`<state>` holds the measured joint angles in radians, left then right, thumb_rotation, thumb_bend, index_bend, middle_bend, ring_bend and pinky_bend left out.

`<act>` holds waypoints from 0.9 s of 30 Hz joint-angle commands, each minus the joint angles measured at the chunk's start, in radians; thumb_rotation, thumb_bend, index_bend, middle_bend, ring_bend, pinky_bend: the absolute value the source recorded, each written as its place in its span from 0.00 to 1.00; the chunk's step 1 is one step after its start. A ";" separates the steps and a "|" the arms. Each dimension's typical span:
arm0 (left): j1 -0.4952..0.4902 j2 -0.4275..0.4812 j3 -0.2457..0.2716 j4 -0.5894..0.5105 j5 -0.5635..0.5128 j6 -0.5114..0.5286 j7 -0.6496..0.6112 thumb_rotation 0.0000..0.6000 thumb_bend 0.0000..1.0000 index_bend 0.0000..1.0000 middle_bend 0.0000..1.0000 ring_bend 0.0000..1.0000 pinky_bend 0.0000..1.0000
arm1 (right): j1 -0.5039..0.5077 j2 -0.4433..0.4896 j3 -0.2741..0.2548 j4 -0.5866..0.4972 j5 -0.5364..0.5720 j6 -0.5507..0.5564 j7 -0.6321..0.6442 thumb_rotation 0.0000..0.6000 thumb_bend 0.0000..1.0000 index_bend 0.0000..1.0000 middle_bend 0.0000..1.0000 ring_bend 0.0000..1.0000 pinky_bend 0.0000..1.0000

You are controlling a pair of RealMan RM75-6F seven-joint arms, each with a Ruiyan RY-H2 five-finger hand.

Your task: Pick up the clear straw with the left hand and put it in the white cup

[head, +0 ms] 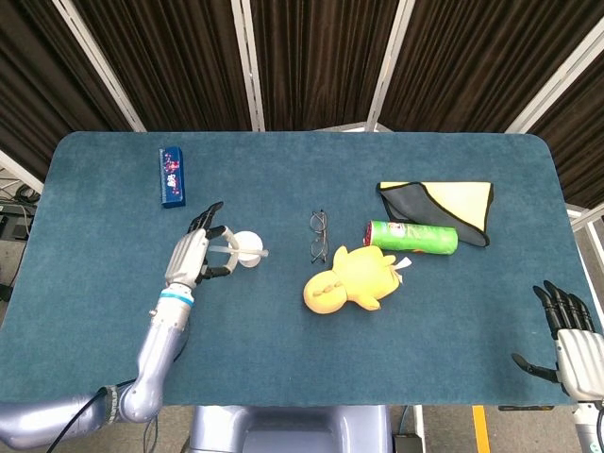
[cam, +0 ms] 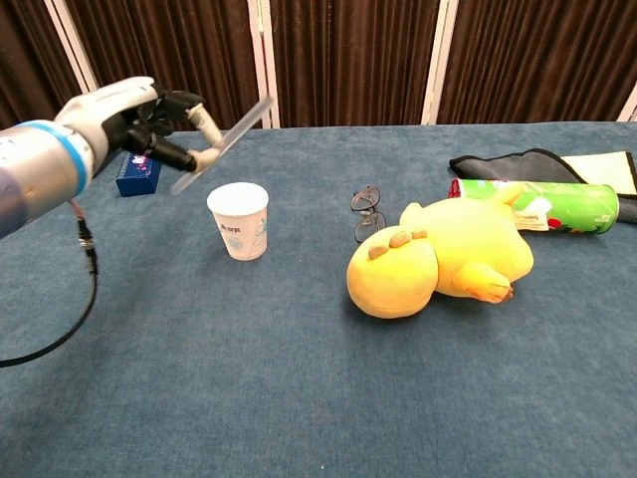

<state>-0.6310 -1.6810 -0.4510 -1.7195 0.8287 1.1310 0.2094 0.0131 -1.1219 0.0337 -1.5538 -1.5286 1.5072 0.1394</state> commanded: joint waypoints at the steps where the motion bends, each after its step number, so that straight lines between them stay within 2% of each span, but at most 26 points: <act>1: -0.033 -0.034 -0.052 0.028 -0.052 -0.037 -0.063 1.00 0.48 0.57 0.00 0.00 0.00 | 0.003 0.001 0.002 -0.003 0.004 -0.005 -0.003 1.00 0.08 0.00 0.00 0.00 0.00; 7: -0.054 -0.060 -0.085 0.090 -0.098 -0.124 -0.193 1.00 0.48 0.57 0.00 0.00 0.00 | 0.009 0.006 0.007 -0.015 0.019 -0.020 -0.014 1.00 0.08 0.00 0.00 0.00 0.00; 17: -0.063 -0.098 -0.074 0.191 -0.080 -0.173 -0.315 1.00 0.48 0.57 0.00 0.00 0.00 | 0.007 0.005 0.007 -0.017 0.019 -0.016 -0.017 1.00 0.09 0.00 0.00 0.00 0.00; 27: -0.047 -0.110 -0.060 0.233 -0.041 -0.199 -0.410 1.00 0.48 0.54 0.00 0.00 0.00 | 0.005 0.005 0.006 -0.018 0.021 -0.015 -0.019 1.00 0.08 0.00 0.00 0.00 0.00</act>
<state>-0.6814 -1.7900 -0.5141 -1.4911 0.7836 0.9339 -0.1945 0.0184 -1.1173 0.0400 -1.5714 -1.5072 1.4924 0.1209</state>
